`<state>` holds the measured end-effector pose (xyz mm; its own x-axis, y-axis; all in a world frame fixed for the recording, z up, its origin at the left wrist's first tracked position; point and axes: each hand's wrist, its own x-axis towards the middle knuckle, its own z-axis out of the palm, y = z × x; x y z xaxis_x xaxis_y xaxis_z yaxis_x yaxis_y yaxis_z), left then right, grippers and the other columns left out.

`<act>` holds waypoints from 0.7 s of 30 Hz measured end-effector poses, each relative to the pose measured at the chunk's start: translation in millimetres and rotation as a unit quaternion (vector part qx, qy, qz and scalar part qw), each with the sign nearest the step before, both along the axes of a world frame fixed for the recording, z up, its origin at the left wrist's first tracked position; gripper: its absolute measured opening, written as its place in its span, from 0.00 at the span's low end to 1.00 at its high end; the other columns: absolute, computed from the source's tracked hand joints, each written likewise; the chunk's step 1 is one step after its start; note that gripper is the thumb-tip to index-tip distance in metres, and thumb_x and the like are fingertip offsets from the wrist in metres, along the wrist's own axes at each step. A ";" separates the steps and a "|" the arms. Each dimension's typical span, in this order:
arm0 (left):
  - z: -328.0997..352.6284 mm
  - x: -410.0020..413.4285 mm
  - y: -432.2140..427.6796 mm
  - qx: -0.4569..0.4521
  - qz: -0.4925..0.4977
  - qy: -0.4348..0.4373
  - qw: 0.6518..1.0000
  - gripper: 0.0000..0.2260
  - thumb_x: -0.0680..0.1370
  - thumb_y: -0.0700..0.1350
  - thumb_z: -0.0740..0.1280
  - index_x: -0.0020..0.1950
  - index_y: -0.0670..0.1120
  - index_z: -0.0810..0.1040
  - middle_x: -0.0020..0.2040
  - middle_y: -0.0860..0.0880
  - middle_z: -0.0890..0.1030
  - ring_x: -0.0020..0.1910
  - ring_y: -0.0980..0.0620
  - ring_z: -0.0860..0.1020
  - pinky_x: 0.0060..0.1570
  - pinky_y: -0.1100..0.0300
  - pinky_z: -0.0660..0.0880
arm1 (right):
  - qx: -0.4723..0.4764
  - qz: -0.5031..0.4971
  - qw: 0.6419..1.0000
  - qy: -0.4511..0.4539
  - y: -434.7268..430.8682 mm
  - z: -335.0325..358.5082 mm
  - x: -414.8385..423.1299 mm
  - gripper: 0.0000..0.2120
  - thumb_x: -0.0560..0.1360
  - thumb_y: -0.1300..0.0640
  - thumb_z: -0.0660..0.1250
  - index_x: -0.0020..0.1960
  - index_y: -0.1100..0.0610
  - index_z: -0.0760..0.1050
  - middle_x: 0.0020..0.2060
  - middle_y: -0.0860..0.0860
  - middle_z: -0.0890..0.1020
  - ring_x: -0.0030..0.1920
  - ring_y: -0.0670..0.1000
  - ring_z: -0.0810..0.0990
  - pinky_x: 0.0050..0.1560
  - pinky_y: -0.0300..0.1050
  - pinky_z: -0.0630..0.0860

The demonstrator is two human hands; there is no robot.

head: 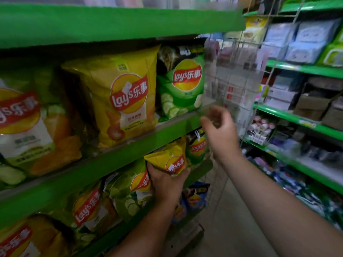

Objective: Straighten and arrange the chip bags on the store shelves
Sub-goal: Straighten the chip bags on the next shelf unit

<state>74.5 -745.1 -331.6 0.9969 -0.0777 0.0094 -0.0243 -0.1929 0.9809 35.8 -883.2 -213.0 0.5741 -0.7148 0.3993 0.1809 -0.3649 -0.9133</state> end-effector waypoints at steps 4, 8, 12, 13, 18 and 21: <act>-2.8 8.0 -11.8 -0.061 0.028 0.014 0.998 0.56 0.61 0.46 0.83 0.78 0.51 0.49 0.73 0.44 0.67 0.69 0.40 0.70 0.66 0.43 0.70 | -0.013 0.073 0.997 -0.006 -25.4 42.5 32.6 0.28 0.69 0.42 0.71 0.66 0.44 0.66 0.62 0.44 0.74 0.63 0.46 0.72 0.61 0.45 0.71; -2.8 14.4 -16.6 -0.062 0.057 0.030 0.996 0.49 0.66 0.44 0.80 0.78 0.52 0.51 0.71 0.43 0.70 0.67 0.38 0.72 0.62 0.41 0.72 | -0.024 0.100 0.993 0.053 -45.0 64.6 54.7 0.39 0.69 0.41 0.71 0.74 0.48 0.58 0.69 0.50 0.72 0.64 0.55 0.74 0.61 0.54 0.74; -2.9 14.9 -17.6 -0.005 0.100 0.037 0.994 0.45 0.69 0.45 0.77 0.78 0.49 0.53 0.68 0.38 0.73 0.63 0.34 0.75 0.58 0.45 0.73 | -0.014 0.143 0.989 0.034 -46.0 64.8 62.5 0.29 0.72 0.47 0.70 0.70 0.51 0.66 0.58 0.50 0.80 0.47 0.48 0.81 0.33 0.35 0.78; -2.2 14.3 -18.0 0.002 0.101 0.030 0.994 0.44 0.70 0.45 0.77 0.78 0.49 0.54 0.68 0.39 0.74 0.62 0.34 0.75 0.56 0.46 0.73 | -0.009 0.142 0.990 0.020 -44.3 63.5 63.5 0.26 0.73 0.49 0.70 0.68 0.52 0.69 0.56 0.49 0.81 0.46 0.47 0.81 0.31 0.35 0.77; 2.1 13.1 -17.4 0.045 0.099 -0.008 0.994 0.38 0.72 0.46 0.76 0.76 0.49 0.58 0.68 0.42 0.74 0.62 0.35 0.76 0.55 0.45 0.75 | -0.009 0.115 0.990 -0.076 -38.9 62.7 53.3 0.18 0.72 0.49 0.70 0.61 0.47 0.74 0.51 0.43 0.82 0.50 0.40 0.81 0.50 0.45 0.80; 5.9 8.7 -14.9 0.059 0.086 -0.030 0.994 0.39 0.73 0.48 0.75 0.77 0.48 0.57 0.71 0.42 0.72 0.66 0.36 0.73 0.60 0.42 0.74 | 0.000 0.119 0.989 -0.092 -40.3 66.6 36.3 0.13 0.70 0.44 0.71 0.53 0.39 0.75 0.50 0.42 0.83 0.50 0.40 0.81 0.51 0.47 0.80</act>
